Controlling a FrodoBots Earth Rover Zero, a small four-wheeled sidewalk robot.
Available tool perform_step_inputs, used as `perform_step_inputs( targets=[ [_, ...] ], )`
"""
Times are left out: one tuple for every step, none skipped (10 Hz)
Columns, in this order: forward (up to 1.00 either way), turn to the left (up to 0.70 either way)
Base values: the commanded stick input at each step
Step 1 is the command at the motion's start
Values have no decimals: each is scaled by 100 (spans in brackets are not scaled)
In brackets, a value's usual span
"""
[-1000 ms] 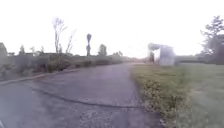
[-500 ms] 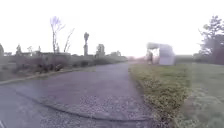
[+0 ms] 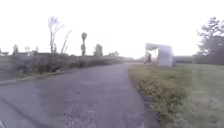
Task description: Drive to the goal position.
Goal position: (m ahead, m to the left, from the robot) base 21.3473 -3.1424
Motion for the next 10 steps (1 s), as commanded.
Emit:
perform_step_inputs(
  targets=[
    [70,0],
    [70,0],
    [70,0],
    [70,-1],
    [70,-7],
    [70,-13],
    [70,-14],
    [70,-14],
    [70,-14],
    [70,-14]
  ],
)
